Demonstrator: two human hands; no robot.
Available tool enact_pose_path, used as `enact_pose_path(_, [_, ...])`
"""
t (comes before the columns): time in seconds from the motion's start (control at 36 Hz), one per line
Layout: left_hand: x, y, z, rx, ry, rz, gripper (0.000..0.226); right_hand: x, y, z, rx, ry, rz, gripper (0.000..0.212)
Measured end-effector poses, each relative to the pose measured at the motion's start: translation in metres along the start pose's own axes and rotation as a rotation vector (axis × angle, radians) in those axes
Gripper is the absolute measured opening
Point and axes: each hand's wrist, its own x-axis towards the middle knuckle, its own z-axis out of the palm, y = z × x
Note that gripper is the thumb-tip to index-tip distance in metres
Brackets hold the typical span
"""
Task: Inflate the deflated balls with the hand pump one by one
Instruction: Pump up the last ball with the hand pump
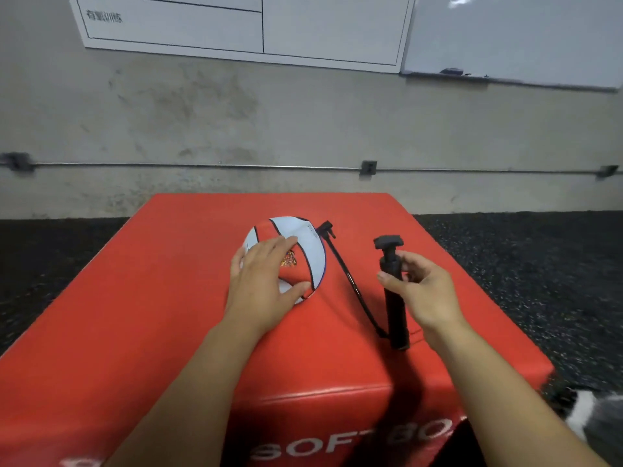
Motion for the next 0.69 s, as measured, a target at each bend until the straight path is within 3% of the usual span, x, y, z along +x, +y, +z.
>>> enact_pose_path(0.17, [-0.004,0.028,0.008,-0.063,0.093,0.063,0.073,-0.011,-0.003,-0.013,0.023,0.038,0.023,0.032])
enact_pose_path(0.33, [-0.017,0.083,0.027,-0.427,-0.087,0.149,0.069,-0.020,-0.010,-0.021,0.056,0.031,0.065,0.025])
enact_pose_path(0.44, [-0.022,0.096,0.048,-0.494,-0.201,0.118,0.076,-0.029,0.005,-0.019,0.151,0.030,0.090,0.026])
enact_pose_path(0.69, [-0.004,0.121,0.082,-0.657,-0.165,0.041,0.072,-0.023,0.012,-0.029,0.229,-0.142,0.069,0.031])
